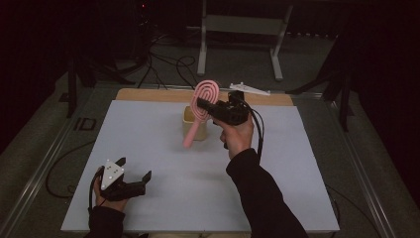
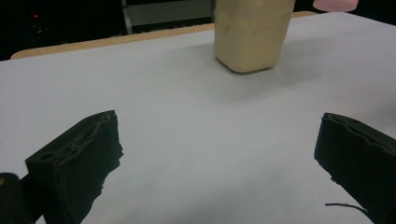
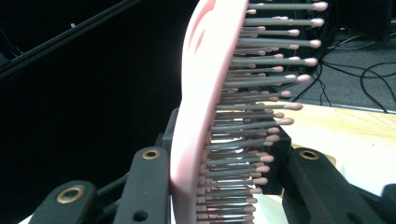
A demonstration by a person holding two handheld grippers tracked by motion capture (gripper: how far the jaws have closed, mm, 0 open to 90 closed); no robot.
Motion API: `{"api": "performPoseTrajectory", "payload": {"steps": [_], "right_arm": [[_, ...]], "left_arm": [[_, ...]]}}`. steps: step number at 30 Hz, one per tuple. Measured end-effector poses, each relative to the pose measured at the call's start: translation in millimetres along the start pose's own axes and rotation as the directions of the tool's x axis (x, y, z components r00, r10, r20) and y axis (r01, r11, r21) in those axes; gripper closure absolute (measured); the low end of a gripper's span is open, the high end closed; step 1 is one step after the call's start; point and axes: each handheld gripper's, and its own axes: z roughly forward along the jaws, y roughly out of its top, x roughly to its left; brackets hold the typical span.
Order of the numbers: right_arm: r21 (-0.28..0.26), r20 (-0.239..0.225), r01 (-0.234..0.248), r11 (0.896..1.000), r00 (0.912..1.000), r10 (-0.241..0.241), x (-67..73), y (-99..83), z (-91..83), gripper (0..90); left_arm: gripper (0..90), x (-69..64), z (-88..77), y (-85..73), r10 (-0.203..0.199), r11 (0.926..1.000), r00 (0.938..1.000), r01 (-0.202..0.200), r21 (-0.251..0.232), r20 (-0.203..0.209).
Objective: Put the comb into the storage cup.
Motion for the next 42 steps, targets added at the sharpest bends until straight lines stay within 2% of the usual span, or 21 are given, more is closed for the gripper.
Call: {"api": "performPoseTrajectory", "payload": {"steps": [8,19,42], "right_arm": [[0.001,0.005,-0.004,1.0,1.0,0.004,0.6,1.7,1.7,63.9],[0.003,0.037,0.015,1.0,0.9992,-0.015,1.2,10.9,3.4,63.9],[0.002,0.073,0.029,1.0,0.9969,-0.03,-0.9,24.5,10.1,64.0]], "left_arm": [[1.0,-0.1,0.1,0.0,0.002,1.0,1.0,-0.002,0.001,-0.005],[1.0,0.5,0.0,0.1,-0.001,1.0,1.0,0.001,-0.001,-0.009],[0.9,1.5,-0.5,0.0,-0.002,1.0,0.9999,0.002,-0.002,-0.016]]}}
